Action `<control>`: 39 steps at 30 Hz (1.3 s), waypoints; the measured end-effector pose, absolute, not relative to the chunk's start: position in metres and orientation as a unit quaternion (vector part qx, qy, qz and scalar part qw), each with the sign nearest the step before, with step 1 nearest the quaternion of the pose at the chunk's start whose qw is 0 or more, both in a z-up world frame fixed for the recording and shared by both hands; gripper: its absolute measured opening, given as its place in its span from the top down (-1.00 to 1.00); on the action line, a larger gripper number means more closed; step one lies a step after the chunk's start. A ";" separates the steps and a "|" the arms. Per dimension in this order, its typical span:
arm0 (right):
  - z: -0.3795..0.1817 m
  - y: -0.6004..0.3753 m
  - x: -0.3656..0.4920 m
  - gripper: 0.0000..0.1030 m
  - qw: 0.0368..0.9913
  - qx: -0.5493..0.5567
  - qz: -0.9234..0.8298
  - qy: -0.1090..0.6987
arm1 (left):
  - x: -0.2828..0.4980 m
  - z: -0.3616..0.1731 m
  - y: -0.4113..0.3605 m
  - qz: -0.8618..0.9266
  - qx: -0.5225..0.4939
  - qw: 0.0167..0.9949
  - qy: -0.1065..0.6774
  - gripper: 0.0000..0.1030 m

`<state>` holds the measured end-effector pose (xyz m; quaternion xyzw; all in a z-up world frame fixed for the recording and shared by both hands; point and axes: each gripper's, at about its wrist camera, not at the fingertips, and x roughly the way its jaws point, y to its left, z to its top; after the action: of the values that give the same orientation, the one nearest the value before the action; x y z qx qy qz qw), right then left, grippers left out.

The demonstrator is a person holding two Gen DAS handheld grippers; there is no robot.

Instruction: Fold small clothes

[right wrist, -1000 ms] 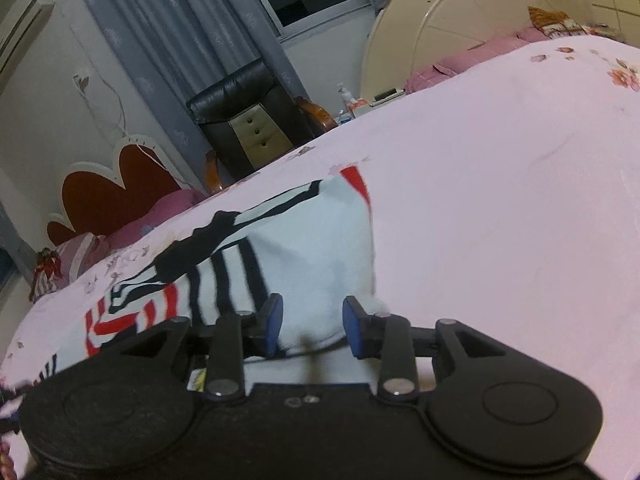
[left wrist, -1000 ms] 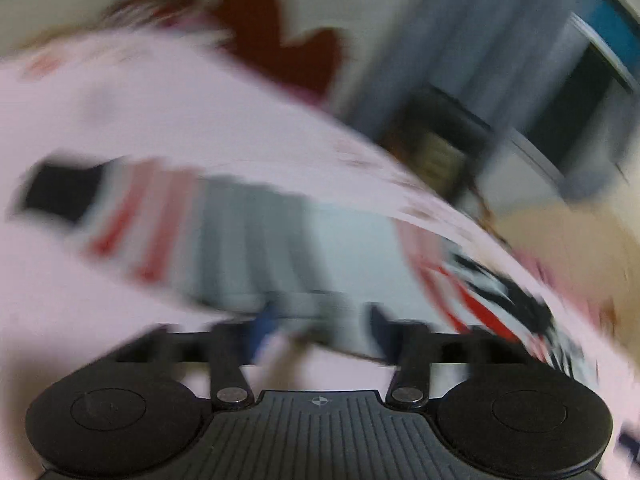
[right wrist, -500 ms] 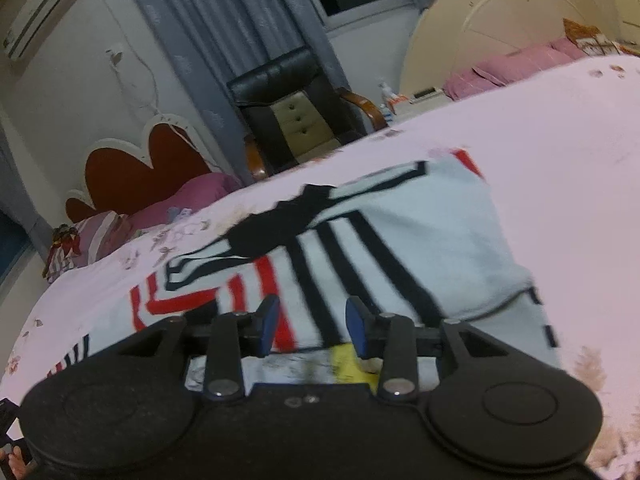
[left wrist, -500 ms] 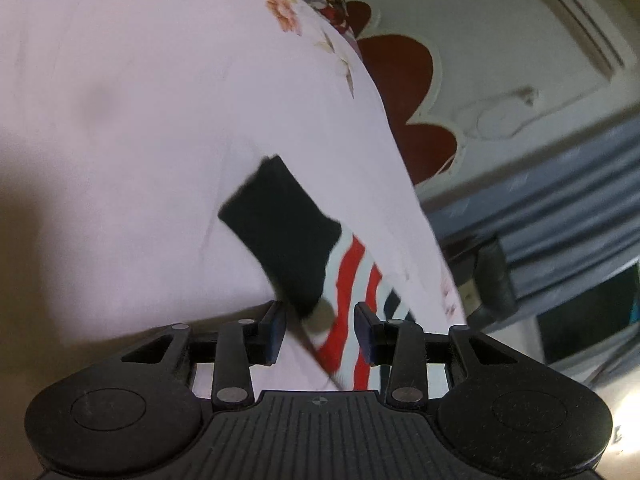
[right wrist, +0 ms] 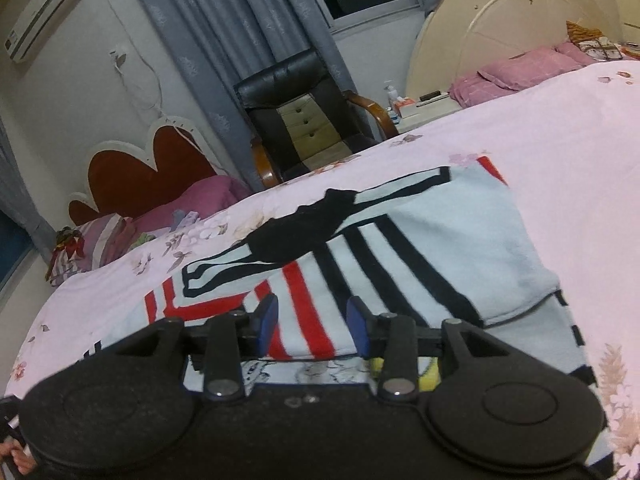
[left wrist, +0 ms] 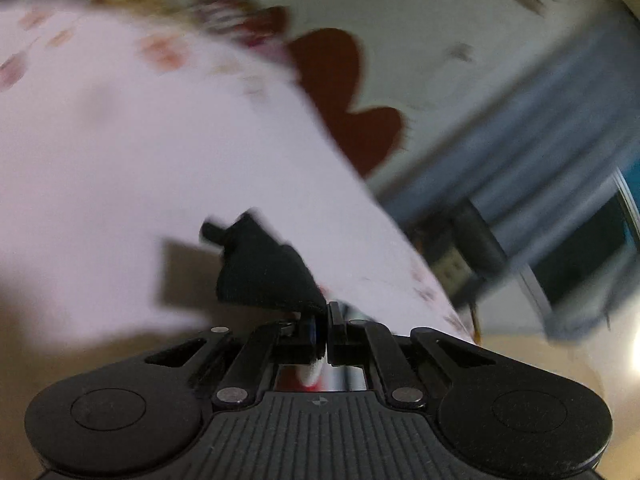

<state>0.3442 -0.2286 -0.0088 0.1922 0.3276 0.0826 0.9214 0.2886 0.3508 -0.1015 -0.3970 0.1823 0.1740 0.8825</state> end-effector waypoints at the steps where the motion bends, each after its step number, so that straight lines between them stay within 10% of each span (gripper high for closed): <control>1: -0.010 -0.232 0.343 0.25 0.921 0.193 0.080 0.328 | 0.301 -0.093 0.339 0.148 -0.374 0.896 0.189 0.92; 27: -0.030 -0.338 0.340 0.08 0.903 0.276 0.074 0.322 | 0.486 -0.087 -0.021 -0.111 -0.038 0.913 0.392 0.91; 29: -0.033 -0.342 0.341 0.06 0.898 0.287 0.079 0.325 | 0.482 -0.088 -0.029 -0.120 -0.025 0.915 0.384 0.46; 31: -0.036 -0.343 0.342 0.04 0.894 0.294 0.083 0.328 | 0.475 -0.084 -0.033 -0.162 -0.053 0.912 0.373 -0.49; 39: -0.051 -0.324 0.362 -0.03 0.853 0.354 0.140 0.357 | 0.400 -0.061 0.042 -0.125 -0.049 0.943 0.305 -0.48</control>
<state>0.3618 -0.3239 -0.0514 0.3544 0.3567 0.1399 0.8530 0.4001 0.0421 -0.0612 -0.0488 0.3047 -0.1252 0.9429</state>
